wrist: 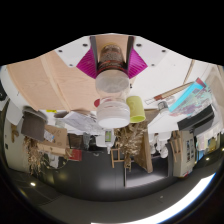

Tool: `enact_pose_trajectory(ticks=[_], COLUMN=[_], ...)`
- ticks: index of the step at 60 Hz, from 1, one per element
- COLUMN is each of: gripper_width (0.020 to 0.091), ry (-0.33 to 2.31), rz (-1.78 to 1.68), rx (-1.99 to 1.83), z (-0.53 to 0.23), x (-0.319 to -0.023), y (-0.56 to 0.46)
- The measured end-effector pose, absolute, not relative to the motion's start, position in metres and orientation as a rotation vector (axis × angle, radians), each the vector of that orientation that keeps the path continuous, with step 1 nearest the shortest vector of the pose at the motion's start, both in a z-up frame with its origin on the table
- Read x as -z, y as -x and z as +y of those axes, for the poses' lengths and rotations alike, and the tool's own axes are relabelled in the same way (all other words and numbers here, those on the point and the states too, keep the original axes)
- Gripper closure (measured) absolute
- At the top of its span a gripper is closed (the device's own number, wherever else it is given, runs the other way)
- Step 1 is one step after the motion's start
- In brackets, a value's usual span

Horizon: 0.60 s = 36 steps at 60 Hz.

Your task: Pour water

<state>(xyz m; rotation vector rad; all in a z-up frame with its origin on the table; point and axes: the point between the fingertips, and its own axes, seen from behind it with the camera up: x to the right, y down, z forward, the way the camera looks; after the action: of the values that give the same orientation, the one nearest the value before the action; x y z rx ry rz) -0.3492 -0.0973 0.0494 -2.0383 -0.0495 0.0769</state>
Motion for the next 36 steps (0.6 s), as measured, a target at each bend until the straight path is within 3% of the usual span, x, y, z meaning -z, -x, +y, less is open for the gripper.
enact_pose_trajectory(ticks=[14,24,36], gripper_width=[0.0840,0.0841,0.0842], ry=[2.051,2.058,1.978], rz=[-0.021,-0.062,-0.152], rx=[-0.032,0.076,0.283], z=[-0.097,-0.086,-0.026], x=[-0.053,-0.081,-0.152], y=[0.341,0.326,0.295])
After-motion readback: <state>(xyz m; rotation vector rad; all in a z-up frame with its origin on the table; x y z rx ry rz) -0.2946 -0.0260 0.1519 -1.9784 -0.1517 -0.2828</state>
